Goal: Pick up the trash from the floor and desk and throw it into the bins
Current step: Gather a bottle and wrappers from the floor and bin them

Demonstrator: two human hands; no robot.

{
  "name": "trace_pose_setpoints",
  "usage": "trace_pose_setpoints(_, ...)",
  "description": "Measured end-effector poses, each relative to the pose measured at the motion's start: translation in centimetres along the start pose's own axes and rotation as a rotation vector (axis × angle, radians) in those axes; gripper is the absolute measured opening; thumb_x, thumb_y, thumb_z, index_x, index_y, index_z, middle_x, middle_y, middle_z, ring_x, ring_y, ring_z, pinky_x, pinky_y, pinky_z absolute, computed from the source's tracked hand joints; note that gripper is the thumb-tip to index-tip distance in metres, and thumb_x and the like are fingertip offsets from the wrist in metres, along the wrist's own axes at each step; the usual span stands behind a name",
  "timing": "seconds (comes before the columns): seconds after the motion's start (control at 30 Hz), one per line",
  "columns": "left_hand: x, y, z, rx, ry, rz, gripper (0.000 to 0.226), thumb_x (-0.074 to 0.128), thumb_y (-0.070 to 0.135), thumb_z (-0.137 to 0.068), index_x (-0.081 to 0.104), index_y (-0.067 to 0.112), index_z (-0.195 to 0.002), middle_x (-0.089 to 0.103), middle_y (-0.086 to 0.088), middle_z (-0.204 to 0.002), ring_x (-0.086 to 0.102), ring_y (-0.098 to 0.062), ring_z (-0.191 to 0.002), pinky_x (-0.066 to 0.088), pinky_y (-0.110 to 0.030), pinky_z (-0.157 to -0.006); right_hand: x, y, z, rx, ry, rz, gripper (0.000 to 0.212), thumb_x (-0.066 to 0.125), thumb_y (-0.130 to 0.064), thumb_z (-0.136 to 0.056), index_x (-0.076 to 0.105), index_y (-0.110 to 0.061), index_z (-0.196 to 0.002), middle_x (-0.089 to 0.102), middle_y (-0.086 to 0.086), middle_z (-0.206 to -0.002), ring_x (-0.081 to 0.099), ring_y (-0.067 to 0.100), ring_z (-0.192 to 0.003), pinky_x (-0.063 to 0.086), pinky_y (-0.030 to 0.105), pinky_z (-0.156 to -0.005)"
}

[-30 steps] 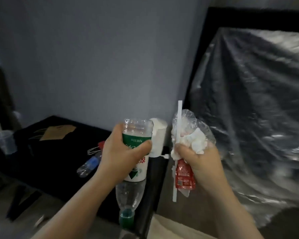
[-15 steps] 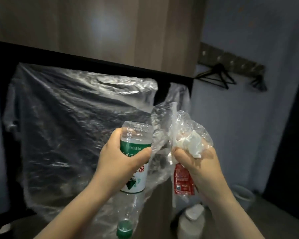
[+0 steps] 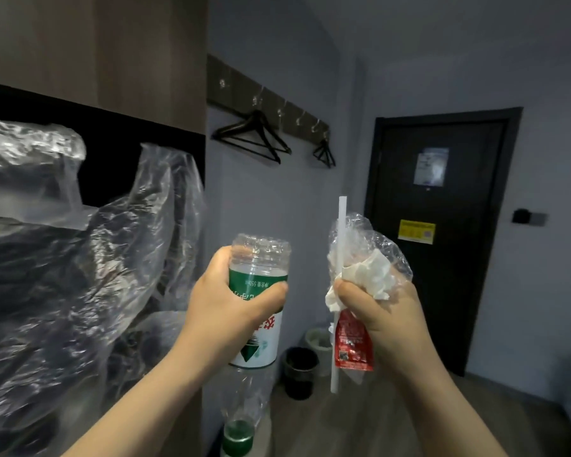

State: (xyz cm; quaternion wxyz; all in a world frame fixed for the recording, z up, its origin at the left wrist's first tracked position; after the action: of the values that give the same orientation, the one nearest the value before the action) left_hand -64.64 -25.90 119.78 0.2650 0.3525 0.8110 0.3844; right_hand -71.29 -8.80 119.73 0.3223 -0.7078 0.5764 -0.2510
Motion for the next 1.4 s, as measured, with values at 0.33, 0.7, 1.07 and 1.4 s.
trace_pose_setpoints(0.33, 5.4, -7.5, -14.0, 0.046, -0.22, 0.105, 0.034, 0.076, 0.022, -0.073, 0.054, 0.034, -0.096, 0.068, 0.018, -0.08, 0.061, 0.01, -0.07, 0.042, -0.003, -0.052, 1.4, 8.1, -9.1, 0.068, 0.167, 0.093, 0.009, 0.072, -0.005, -0.08, 0.063, -0.005, -0.077, 0.066, 0.012, -0.069, 0.063, 0.021, -0.065, 0.053, 0.038, -0.066)
trace_pose_setpoints(0.7, 20.7, -17.2, -24.8, -0.027, -0.325, 0.151, 0.038, 0.077, 0.021, -0.072, 0.052, 0.034, -0.097, 0.066, 0.011, -0.082, 0.06, 0.015, -0.067, 0.041, -0.002, -0.049, -5.3, 23.1, -19.6, 0.241, 0.275, 0.134, 0.008, 0.066, 0.003, -0.083, 0.058, 0.003, -0.083, 0.061, 0.007, -0.066, 0.06, 0.024, -0.063, 0.054, 0.036, -0.06)
trace_pose_setpoints(1.07, 37.3, -25.6, -36.9, -0.174, -0.234, 0.105, 0.044, 0.07, 0.041, -0.055, 0.053, 0.039, -0.095, 0.068, 0.012, -0.083, 0.063, 0.007, -0.071, 0.043, -0.015, -0.057, -14.4, 37.7, -35.0, 0.359, 0.238, 0.096, 0.018, 0.065, 0.006, -0.082, 0.052, 0.016, -0.088, 0.058, 0.016, -0.071, 0.056, 0.032, -0.066, 0.051, 0.058, -0.067)
trace_pose_setpoints(1.4, 43.6, -40.3, -50.6, -0.266, -0.149, 0.063, 0.047, 0.073, 0.038, -0.055, 0.053, 0.037, -0.097, 0.069, 0.007, -0.081, 0.067, -0.001, -0.065, 0.05, -0.026, -0.056, -13.2, 54.9, -46.8, 0.466, 0.16, 0.089, 0.02, 0.064, 0.003, -0.083, 0.054, 0.014, -0.097, 0.061, 0.017, -0.076, 0.059, 0.03, -0.068, 0.051, 0.039, -0.063)
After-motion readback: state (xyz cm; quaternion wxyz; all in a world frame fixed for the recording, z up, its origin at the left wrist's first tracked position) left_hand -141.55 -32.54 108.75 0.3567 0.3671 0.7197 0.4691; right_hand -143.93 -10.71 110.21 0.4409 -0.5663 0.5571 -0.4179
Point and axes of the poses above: each hand's wrist, its own z-axis away from the middle knuckle, its own x-axis out of the palm, y = z × x, the point moved 1 cm from there along -z, towards the middle knuckle
